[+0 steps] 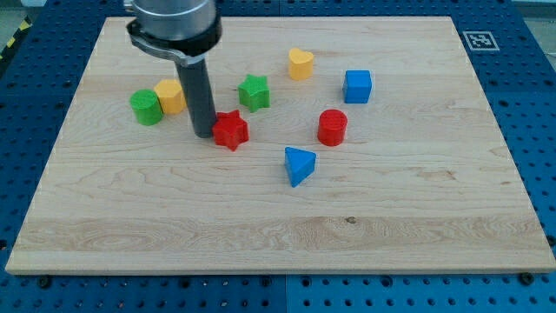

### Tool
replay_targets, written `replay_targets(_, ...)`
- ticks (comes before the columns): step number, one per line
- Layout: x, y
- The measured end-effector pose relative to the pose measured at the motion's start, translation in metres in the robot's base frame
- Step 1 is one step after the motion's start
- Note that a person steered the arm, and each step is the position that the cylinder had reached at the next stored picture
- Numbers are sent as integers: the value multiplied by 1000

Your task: Move the green circle a bit parallel to the yellow hexagon

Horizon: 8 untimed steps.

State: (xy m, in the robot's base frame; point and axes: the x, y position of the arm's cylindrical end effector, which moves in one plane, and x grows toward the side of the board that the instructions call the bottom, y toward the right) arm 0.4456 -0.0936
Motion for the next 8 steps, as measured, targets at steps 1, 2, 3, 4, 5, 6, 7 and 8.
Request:
replay_targets(1,11,18)
replay_targets(2,16,28)
replay_targets(3,17,23)
replay_targets(4,17,-25)
replay_targets(5,17,-88)
replay_targets(6,-3,-134)
replay_targets(7,-54,-130)
replay_targets(8,-64,-123)
